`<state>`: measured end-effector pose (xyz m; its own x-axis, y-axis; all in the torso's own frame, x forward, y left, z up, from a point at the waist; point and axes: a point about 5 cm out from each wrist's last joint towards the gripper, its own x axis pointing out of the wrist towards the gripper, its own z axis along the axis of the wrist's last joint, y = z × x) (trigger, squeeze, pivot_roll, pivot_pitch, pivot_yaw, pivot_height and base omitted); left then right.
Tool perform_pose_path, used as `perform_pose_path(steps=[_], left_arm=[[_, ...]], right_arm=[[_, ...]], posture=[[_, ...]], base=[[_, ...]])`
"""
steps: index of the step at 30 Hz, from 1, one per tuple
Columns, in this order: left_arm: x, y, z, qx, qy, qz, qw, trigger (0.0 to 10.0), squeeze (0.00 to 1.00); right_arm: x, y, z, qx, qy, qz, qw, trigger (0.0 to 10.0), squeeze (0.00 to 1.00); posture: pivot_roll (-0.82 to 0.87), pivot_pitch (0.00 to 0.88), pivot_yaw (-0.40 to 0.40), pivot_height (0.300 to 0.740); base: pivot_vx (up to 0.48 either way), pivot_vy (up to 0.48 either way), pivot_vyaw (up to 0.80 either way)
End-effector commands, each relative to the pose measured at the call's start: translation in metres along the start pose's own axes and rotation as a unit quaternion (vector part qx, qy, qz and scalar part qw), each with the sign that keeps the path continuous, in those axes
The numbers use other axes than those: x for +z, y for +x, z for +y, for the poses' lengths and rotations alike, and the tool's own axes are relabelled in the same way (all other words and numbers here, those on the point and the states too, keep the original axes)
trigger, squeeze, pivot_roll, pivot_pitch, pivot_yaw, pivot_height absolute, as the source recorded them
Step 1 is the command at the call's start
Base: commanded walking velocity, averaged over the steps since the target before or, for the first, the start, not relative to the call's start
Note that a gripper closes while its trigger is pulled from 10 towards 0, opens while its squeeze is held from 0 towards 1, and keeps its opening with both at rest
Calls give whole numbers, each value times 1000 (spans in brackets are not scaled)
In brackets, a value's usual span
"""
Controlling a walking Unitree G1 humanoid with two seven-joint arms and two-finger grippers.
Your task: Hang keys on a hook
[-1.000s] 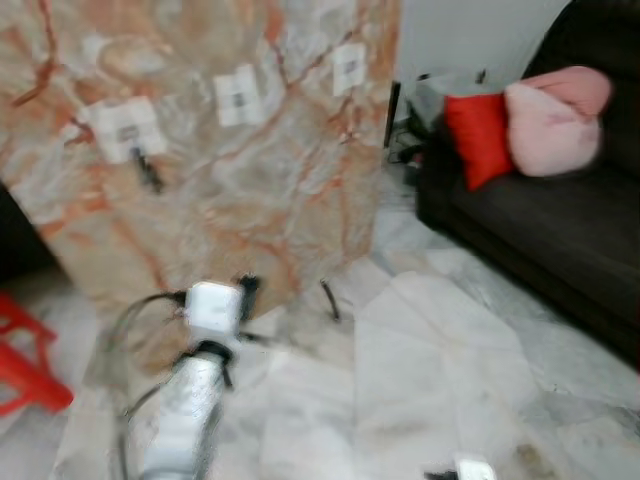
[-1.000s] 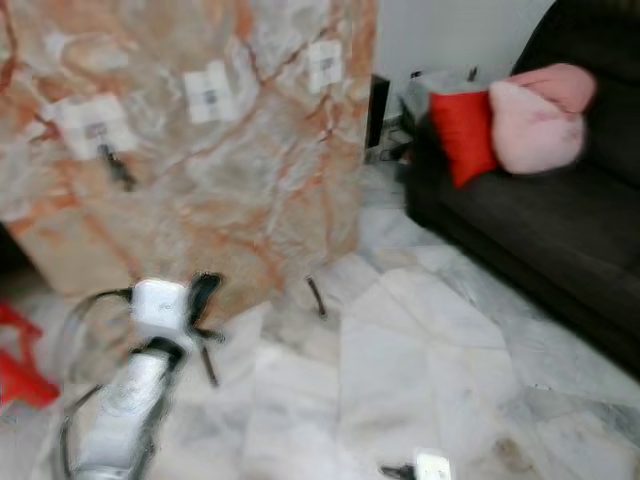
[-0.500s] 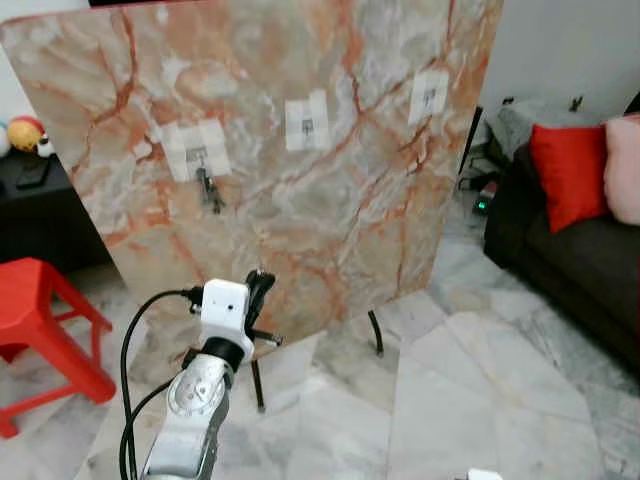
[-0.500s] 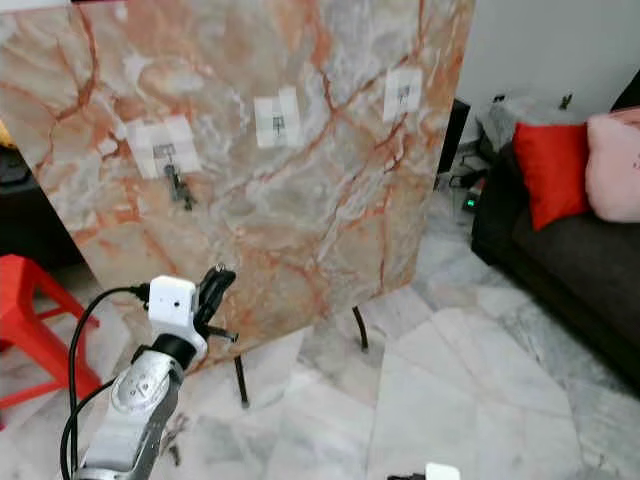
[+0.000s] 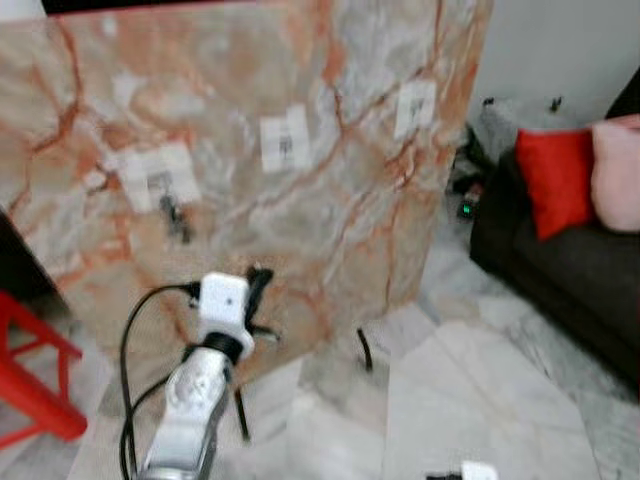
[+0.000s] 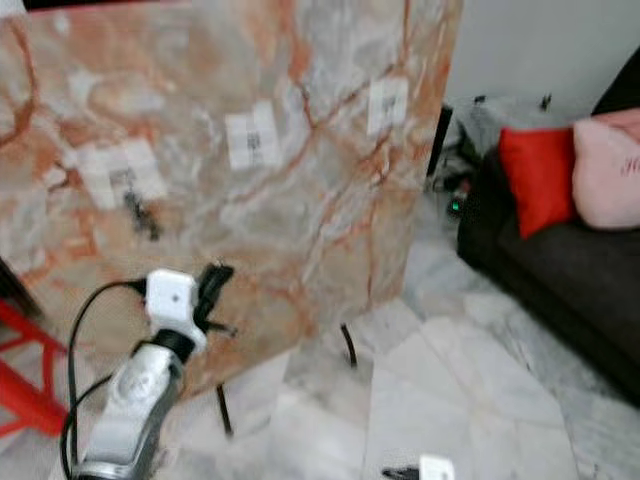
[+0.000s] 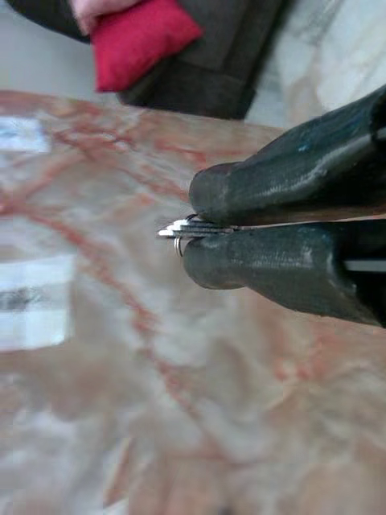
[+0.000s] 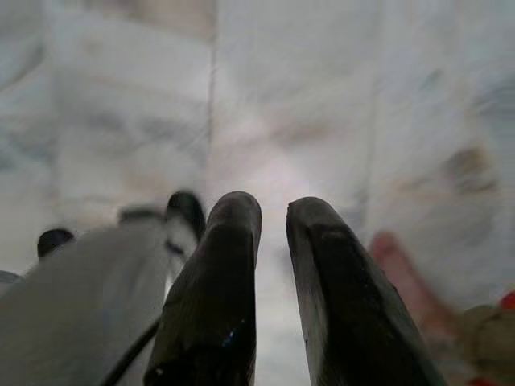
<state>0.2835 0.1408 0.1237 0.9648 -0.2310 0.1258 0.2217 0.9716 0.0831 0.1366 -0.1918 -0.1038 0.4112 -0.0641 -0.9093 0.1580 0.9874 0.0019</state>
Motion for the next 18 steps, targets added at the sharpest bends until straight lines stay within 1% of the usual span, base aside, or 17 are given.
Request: perform_pose_path(steps=[1, 18], left_arm=[[3, 0, 7, 8, 3, -4, 1000, 10000, 0], [9, 4, 0, -11, -6, -12, 1000, 10000, 0]], right_arm=[[3, 1, 9, 9, 3, -6, 1000, 10000, 0], [2, 1, 9, 7, -4, -4, 1000, 10000, 0]], posture=[[-3, 0, -74, 740], [3, 0, -75, 740]], base=[[319, 0, 0], [318, 0, 0]])
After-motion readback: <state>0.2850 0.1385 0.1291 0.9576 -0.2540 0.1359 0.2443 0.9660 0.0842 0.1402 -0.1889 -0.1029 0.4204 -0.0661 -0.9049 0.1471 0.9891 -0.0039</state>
